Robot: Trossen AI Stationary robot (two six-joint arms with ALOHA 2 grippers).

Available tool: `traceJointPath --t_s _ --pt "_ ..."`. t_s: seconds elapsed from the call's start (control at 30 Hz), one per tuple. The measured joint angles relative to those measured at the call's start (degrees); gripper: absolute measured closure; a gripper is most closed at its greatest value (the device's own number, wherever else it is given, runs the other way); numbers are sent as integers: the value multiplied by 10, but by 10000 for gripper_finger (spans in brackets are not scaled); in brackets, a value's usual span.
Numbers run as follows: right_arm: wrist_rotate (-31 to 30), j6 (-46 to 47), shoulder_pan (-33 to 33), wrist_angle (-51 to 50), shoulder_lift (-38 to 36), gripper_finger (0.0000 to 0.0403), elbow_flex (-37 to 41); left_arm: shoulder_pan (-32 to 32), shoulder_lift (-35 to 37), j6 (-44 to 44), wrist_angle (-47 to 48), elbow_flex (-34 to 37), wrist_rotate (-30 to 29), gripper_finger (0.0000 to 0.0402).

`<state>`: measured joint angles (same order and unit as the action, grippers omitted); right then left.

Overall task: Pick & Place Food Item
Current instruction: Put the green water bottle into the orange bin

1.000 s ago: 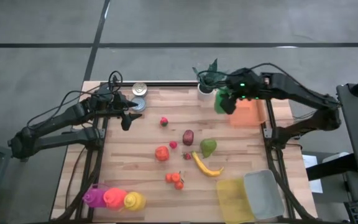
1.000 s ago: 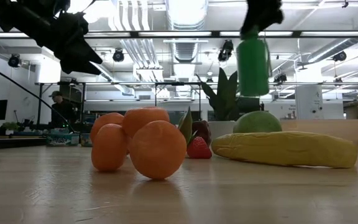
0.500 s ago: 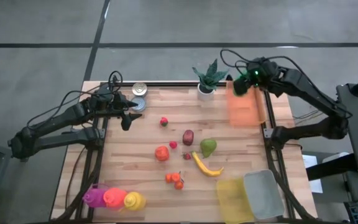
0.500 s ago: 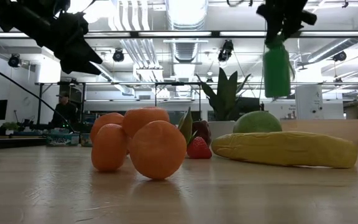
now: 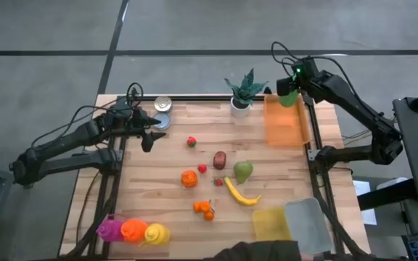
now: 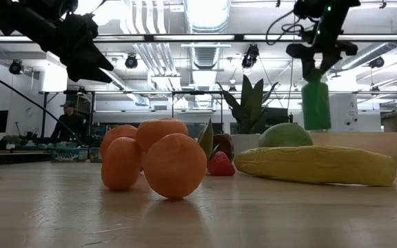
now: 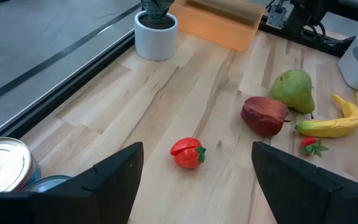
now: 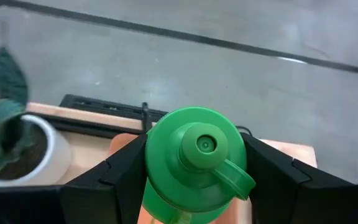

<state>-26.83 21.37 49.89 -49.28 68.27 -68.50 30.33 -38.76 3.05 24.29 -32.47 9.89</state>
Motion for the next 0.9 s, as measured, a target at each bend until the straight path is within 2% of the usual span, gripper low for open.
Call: traceJointPath --t_s 0.13,0.4,0.67,0.9 --pt "-2 8 17 41 -1 188 36 0 0 0 0 0 0 97" --pt "-50 4 13 78 1 188 56 0 0 0 0 0 0 97" --pt "-60 79 11 81 3 188 79 0 0 0 0 0 0 97" --pt "-88 116 5 78 36 188 91 0 0 0 0 0 0 97"
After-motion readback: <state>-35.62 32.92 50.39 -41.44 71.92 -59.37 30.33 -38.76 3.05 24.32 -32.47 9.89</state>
